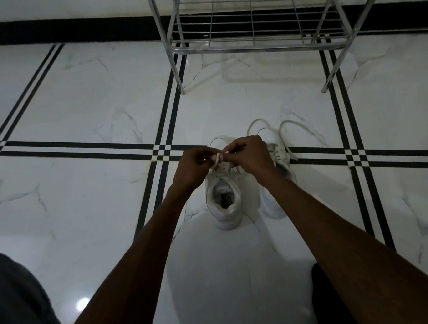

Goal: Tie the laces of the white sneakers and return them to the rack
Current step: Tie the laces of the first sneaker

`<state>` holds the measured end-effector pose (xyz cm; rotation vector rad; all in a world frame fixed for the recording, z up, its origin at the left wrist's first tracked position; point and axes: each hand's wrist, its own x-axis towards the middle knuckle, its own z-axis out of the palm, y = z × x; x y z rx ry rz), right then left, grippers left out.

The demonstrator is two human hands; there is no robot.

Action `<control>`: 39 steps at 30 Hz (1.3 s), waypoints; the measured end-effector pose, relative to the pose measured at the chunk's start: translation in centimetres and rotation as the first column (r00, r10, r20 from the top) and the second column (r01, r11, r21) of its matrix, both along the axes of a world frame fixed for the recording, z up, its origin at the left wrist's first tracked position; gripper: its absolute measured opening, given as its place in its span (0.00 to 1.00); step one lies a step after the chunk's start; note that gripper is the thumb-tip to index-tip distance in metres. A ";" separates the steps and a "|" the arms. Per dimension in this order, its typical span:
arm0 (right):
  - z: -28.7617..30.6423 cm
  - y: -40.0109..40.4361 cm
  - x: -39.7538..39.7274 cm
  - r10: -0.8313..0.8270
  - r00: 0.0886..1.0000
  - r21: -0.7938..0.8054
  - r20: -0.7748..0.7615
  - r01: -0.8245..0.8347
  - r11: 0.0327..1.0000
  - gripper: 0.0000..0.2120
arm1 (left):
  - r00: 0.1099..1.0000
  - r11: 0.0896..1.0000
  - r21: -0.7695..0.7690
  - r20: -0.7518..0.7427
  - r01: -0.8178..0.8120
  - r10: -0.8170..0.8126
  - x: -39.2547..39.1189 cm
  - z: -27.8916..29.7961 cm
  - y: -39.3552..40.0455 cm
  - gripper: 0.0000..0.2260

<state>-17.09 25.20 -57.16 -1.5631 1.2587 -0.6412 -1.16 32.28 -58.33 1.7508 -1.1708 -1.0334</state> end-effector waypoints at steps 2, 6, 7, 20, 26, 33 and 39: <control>0.2 -0.3 -0.8 0.011 1.000 0.058 -0.023 -0.010 0.998 0.12 | 0.993 0.999 -0.013 0.113 -0.035 0.036 0.0 0.1 0.1 0.05; -0.4 -1.5 -2.8 -0.028 0.930 -0.033 -0.366 0.017 0.999 0.11 | 0.933 0.986 -0.021 0.321 -0.164 0.162 1.2 0.1 1.5 0.05; -0.5 -1.8 -3.2 -0.062 0.881 -0.076 -0.468 0.030 0.997 0.12 | 0.914 0.986 -0.005 0.375 -0.168 0.158 1.6 0.1 2.1 0.07; -2.6 0.2 -4.6 -0.089 0.776 -0.357 -0.624 -0.181 0.916 0.16 | 0.912 0.943 0.105 0.309 -0.315 0.270 1.7 -1.4 4.9 0.12; -2.6 0.1 -4.8 -0.025 0.727 -0.243 -0.686 -0.197 0.950 0.02 | 0.913 0.937 0.107 0.284 -0.333 0.292 1.8 -2.3 5.1 0.09; -0.4 -0.2 -3.7 0.145 0.588 -0.240 -0.796 -0.525 0.817 0.22 | 0.936 0.995 0.041 0.345 -0.087 0.068 1.6 -2.4 4.5 0.12; -1.7 1.2 -3.4 0.219 0.626 -0.228 -0.749 -0.552 0.802 0.08 | 0.889 0.996 0.087 0.453 0.028 -0.065 -0.4 -3.1 3.5 0.10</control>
